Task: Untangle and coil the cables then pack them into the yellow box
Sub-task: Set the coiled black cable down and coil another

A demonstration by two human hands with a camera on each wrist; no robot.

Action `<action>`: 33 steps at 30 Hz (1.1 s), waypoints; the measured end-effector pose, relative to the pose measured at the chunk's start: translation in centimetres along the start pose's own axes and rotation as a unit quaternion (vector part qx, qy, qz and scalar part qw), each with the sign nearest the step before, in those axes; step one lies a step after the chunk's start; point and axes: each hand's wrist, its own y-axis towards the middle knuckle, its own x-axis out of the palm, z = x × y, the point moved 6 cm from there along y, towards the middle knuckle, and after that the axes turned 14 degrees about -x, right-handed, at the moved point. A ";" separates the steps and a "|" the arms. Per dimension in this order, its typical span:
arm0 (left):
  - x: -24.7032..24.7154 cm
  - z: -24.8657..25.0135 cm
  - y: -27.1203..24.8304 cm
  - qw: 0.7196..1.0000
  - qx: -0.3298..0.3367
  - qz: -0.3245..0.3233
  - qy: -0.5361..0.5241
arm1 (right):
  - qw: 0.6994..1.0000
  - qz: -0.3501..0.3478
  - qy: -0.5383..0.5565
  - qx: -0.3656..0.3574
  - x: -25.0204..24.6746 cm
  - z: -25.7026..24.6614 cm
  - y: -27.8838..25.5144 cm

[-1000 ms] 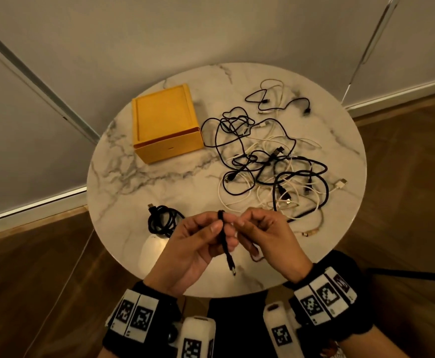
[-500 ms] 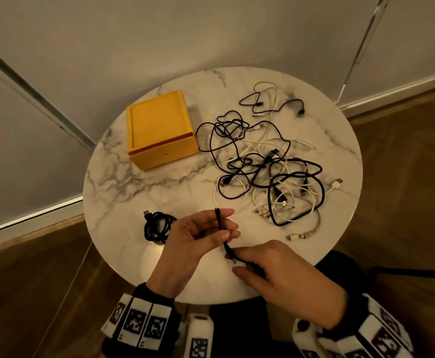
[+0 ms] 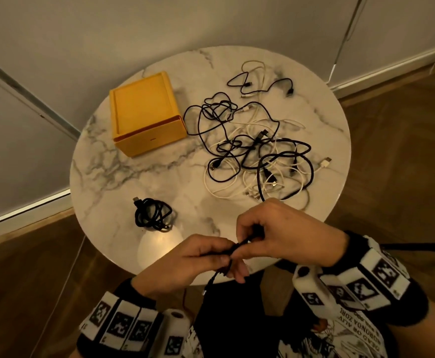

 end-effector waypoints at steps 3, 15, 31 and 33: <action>0.4 0.1 0.0 0.998 -0.014 -0.035 -0.050 | 0.996 0.033 0.077 0.010 -0.2 0.6 -0.2; -1.6 1.8 -0.2 0.987 0.071 0.067 -0.127 | 0.944 0.231 0.231 0.039 -1.8 3.8 -0.2; -4.5 3.4 -0.8 0.885 0.220 0.313 -0.265 | 0.944 0.208 0.236 0.097 6.5 2.1 1.7; -4.9 3.3 -0.8 0.878 0.222 0.364 -0.216 | 0.952 0.197 0.218 0.089 6.8 1.7 1.6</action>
